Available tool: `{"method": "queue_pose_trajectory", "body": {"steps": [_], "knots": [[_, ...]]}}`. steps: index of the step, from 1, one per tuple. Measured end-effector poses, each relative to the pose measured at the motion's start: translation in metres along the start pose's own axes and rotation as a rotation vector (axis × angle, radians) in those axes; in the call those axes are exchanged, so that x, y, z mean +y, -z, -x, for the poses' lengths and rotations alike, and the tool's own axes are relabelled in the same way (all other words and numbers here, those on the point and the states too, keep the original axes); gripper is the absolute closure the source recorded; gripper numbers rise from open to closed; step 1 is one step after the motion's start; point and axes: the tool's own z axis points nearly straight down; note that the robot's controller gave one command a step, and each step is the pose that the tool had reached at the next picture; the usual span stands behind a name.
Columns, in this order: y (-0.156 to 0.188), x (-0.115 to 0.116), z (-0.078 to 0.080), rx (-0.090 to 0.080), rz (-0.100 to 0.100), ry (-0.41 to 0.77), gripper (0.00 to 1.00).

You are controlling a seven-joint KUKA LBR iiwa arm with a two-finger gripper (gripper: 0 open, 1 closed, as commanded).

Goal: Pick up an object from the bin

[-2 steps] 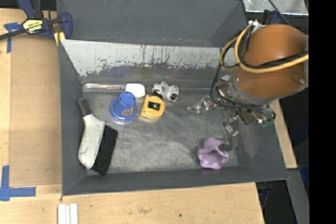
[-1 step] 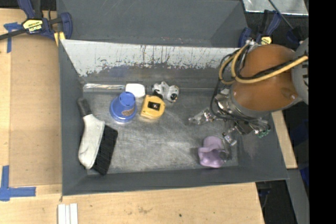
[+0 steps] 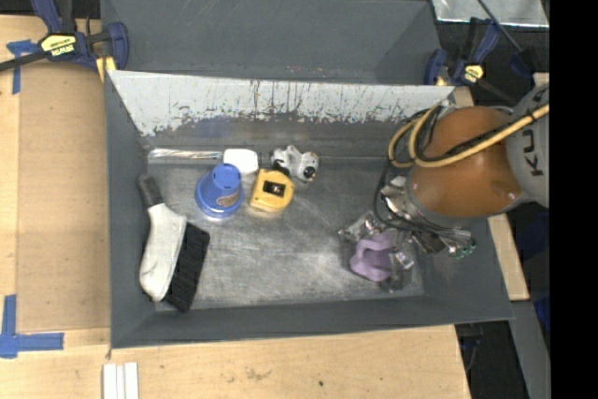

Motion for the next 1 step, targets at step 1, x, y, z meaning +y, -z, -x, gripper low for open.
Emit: {"method": "queue_pose_trajectory", "body": {"steps": [1], "knots": [[0.0, 0.0, 0.0, 0.0, 0.0, 0.0, 1.0]]}}
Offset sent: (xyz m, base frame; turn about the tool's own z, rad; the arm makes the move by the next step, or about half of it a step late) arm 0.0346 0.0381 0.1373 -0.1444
